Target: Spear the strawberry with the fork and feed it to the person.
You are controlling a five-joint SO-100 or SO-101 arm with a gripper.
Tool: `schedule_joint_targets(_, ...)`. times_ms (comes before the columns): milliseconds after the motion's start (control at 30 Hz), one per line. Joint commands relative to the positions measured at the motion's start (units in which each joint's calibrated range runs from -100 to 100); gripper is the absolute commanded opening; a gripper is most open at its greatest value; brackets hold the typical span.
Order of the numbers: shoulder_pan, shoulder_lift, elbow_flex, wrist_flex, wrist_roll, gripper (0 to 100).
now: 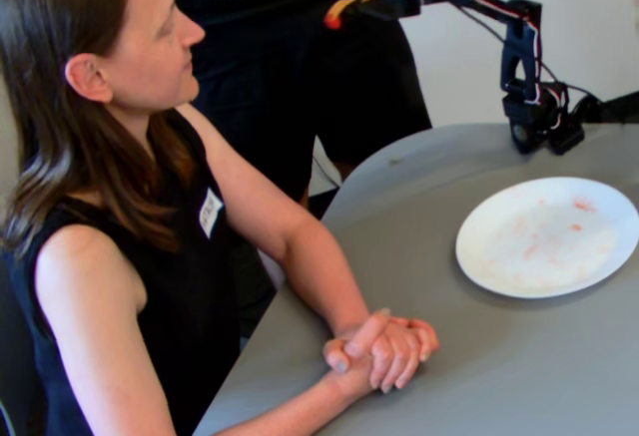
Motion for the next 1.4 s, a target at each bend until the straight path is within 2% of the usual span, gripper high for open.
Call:
schedule_joint_targets(0, 0.5, 6.1, -1.6, -8.0, -0.2, 1)
schedule_joint_targets(67, 0.7, 11.7, -5.2, -14.1, -0.1, 1)
schedule_joint_targets(367, 4.1, 28.1, -22.8, -24.8, -0.1, 1)
schedule_joint_targets(633, 5.6, 39.6, -34.2, -24.8, -0.2, 1)
schedule_joint_targets(767, 6.1, 38.0, -39.9, -22.9, -0.2, 1)
schedule_joint_targets(800, 5.6, 33.9, -41.2, -14.9, -0.2, 1)
schedule_joint_targets(867, 5.4, 29.1, -41.4, -8.3, -0.2, 1)
schedule_joint_targets(1033, 5.7, 22.8, -41.4, -5.4, -0.2, 1)
schedule_joint_targets(1100, 5.9, 18.5, -41.4, 3.2, -0.2, 1)
schedule_joint_targets(1267, 2.2, -9.7, -40.7, 56.5, -0.2, 1)
schedule_joint_targets(1367, -2.8, -21.3, -40.4, 76.2, -0.2, 1)
